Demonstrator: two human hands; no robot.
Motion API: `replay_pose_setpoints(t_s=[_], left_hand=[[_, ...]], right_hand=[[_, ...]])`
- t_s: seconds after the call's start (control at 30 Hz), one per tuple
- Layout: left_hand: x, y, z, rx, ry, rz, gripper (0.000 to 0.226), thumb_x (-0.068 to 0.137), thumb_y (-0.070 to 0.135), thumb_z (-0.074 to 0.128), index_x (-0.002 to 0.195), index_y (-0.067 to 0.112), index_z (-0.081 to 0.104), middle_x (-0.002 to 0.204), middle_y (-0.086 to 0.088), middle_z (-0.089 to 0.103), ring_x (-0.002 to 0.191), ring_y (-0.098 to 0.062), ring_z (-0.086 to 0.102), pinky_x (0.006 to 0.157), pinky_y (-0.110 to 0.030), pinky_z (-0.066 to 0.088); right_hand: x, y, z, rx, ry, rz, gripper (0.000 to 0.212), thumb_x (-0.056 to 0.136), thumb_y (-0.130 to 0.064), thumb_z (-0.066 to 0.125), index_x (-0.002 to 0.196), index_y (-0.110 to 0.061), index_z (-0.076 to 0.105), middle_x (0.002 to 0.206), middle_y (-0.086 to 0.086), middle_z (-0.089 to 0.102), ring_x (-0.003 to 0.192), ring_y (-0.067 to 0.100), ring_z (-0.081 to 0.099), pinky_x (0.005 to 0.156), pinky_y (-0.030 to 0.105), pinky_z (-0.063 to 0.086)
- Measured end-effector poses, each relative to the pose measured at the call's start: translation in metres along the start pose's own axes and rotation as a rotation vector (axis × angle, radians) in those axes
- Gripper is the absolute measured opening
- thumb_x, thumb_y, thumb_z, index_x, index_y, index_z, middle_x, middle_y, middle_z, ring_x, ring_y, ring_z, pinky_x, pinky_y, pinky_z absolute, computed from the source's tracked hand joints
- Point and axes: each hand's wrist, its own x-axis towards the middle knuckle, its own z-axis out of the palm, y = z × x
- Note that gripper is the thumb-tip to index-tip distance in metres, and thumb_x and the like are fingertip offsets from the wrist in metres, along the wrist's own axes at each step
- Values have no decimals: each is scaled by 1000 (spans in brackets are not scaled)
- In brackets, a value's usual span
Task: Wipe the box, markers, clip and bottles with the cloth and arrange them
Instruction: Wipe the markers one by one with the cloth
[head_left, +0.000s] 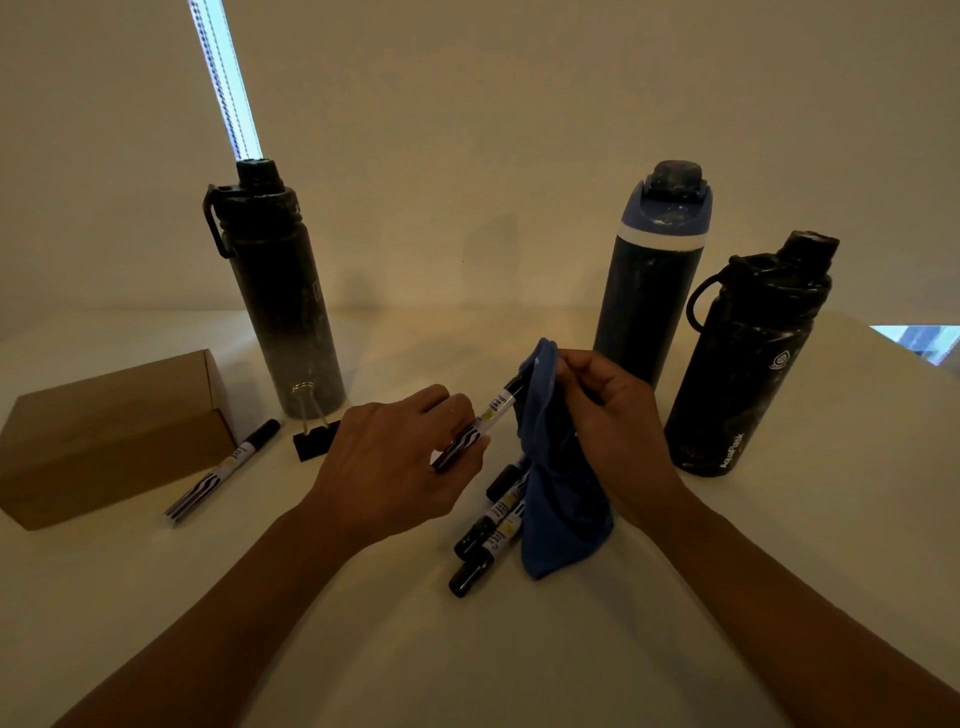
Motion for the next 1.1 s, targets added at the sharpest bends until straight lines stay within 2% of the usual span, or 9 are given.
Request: replay_pose_setpoints(t_s=[0.13, 0.27, 0.37, 0.53, 0.63, 0.8, 0.93, 1.0, 1.1], left_hand=[[-1, -1, 1, -43, 2, -30, 26, 97, 52, 59, 83, 32, 52, 70, 14, 49, 48, -9, 45, 47, -27, 47], [-1, -2, 1, -34, -7, -14, 23, 96, 49, 61, 85, 29, 56, 71, 13, 49, 48, -9, 45, 45, -31, 48], [-2, -4, 0, 8, -7, 15, 21, 95, 45, 65, 89, 26, 57, 74, 13, 51, 46, -9, 42, 42, -27, 44], [0, -1, -2, 44, 12, 9, 22, 93, 43, 73, 87, 26, 60, 74, 11, 52, 45, -10, 43, 42, -28, 45], [1, 4, -2, 18, 23, 10, 23, 93, 46, 69, 86, 27, 58, 73, 11, 52, 45, -10, 43, 43, -28, 45], [-3, -1, 0, 35, 11, -2, 26, 94, 48, 66, 86, 27, 53, 73, 12, 51, 44, -10, 41, 41, -30, 47], [0, 3, -3, 51, 35, -31, 31, 93, 46, 71, 82, 28, 48, 70, 12, 48, 44, -9, 39, 42, -23, 38], [0, 4, -2, 46, 49, -34, 33, 92, 45, 72, 80, 27, 47, 67, 12, 47, 44, -9, 39, 43, -21, 35], [-3, 0, 0, 41, 44, -51, 36, 90, 45, 76, 78, 26, 47, 66, 13, 47, 44, -9, 43, 40, -29, 45]], right_hand=[[-2, -5, 4, 2, -30, -22, 30, 100, -39, 58, 126, -27, 67, 114, -11, 74, 107, 5, 70, 90, 29, 59], [-3, -6, 4, -3, -56, -43, 30, 92, -26, 75, 121, -23, 69, 107, -14, 74, 101, 4, 71, 87, 26, 60], [-4, -6, 5, 29, -73, -61, 38, 83, -20, 84, 117, -19, 68, 104, -10, 75, 98, 8, 73, 83, 24, 60], [-2, -8, 2, 31, 26, -38, 12, 96, -28, 71, 104, -20, 75, 94, -7, 77, 91, 9, 73, 81, 27, 60], [-3, -8, 1, 28, 33, -39, 15, 98, -29, 67, 109, -21, 74, 97, -7, 77, 93, 9, 74, 83, 30, 62], [-4, -10, 3, 64, -54, -20, 28, 86, -25, 81, 112, -24, 74, 103, -11, 77, 99, 7, 73, 86, 28, 61], [-3, -11, 3, 171, -3, 39, 17, 94, -26, 73, 110, -22, 77, 104, -5, 78, 100, 12, 73, 88, 32, 61], [-3, -10, 3, 190, -20, 61, 17, 94, -25, 72, 111, -23, 76, 104, -7, 78, 99, 10, 74, 84, 27, 61], [-5, -12, 4, 183, -70, 53, 23, 91, -19, 75, 114, -22, 74, 104, -9, 78, 99, 8, 74, 79, 21, 59]])
